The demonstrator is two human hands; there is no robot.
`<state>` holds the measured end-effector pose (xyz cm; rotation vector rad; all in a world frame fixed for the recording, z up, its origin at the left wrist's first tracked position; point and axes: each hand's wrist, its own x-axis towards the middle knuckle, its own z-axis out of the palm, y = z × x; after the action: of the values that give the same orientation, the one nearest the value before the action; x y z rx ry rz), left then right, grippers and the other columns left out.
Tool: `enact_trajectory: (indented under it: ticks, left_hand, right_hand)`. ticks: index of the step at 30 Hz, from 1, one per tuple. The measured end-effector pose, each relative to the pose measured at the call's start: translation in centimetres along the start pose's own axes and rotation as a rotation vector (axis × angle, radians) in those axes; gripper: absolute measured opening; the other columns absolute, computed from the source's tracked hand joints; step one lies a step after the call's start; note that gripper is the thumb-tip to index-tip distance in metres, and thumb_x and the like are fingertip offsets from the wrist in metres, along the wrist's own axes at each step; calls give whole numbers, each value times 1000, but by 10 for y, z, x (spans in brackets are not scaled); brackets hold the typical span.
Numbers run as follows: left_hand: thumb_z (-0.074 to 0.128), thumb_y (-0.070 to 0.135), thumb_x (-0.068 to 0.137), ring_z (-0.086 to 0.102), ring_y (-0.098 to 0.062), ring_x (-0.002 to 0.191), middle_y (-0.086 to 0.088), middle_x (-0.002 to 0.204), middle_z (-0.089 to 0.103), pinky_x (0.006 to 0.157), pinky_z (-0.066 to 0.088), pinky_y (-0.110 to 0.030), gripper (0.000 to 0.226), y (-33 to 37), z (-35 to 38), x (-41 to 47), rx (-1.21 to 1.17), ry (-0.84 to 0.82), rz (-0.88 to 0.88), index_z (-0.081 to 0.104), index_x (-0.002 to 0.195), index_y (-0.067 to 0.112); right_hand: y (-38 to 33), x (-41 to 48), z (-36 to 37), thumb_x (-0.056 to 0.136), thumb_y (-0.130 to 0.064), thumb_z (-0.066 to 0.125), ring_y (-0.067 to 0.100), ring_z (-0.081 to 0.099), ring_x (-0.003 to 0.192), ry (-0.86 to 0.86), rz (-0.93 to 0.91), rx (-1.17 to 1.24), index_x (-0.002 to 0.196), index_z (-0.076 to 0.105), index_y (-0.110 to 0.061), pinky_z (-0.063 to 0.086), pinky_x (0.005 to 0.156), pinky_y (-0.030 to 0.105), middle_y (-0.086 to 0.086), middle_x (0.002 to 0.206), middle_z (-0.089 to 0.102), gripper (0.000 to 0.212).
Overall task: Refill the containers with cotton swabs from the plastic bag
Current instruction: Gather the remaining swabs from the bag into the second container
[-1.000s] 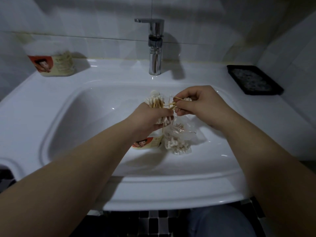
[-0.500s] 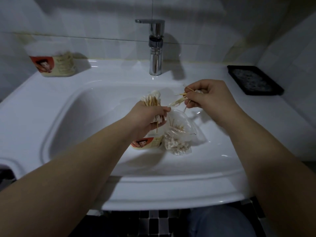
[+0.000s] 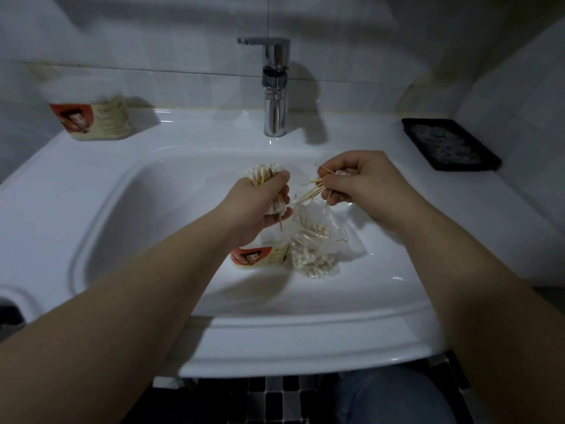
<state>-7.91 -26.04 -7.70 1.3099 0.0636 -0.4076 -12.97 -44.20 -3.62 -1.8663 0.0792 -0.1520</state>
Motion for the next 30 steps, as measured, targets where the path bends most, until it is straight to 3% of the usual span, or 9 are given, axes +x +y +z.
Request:
enact_trajectory:
  ticks: [3,6,11,17,20,27,30]
  left_hand:
    - [68,20,98,71,-19,87,-6,91,73,80,62,-38,11,0,0,-5,35,-106,37,67,100,9]
    - [69,13,96,73,-22,93,-11,99,73,82,62,-38,19,0,-2,-8,133,-232,58,64,112,5]
    - [69,-3,91,71,-19,77,-6,81,70,73,61,-31,23,0,-1,-10,180,-271,65,55,90,15]
    - [68,-3,92,72,-16,79,-9,91,78,75,59,-30,22,4,-2,-11,225,-298,37,56,93,16]
    - [68,-1,93,71,-13,79,-9,96,78,71,58,-26,15,2,-3,-13,290,-311,34,62,97,12]
    - [61,-2,96,66,-17,70,-2,74,68,71,62,-33,13,4,0,-11,201,-203,46,62,91,10]
    - [60,1,98,62,-14,65,-4,74,64,66,60,-31,9,4,-2,-10,181,-167,51,62,94,9]
  right_hand:
    - [0,-2,4,90,11,67,12,67,54,-63,24,39,96,71,3,55,57,20,21,76,67,10]
    - [1,-1,6,90,11,67,13,67,55,-79,38,56,97,70,3,56,58,20,20,77,68,11]
    - [2,1,7,88,12,68,13,67,53,-71,40,65,97,70,4,56,58,21,19,75,68,12]
    - [-1,3,3,89,8,70,10,61,46,56,28,57,98,71,3,49,49,19,17,71,65,11]
    - [1,8,-3,88,6,71,12,63,52,134,34,110,96,72,0,52,55,21,15,72,67,11]
    - [4,10,-5,88,5,71,13,66,57,197,7,116,94,73,-3,54,59,21,15,73,68,11]
    - [5,12,-9,88,5,71,13,66,58,245,-9,118,93,73,-6,53,58,20,14,73,69,11]
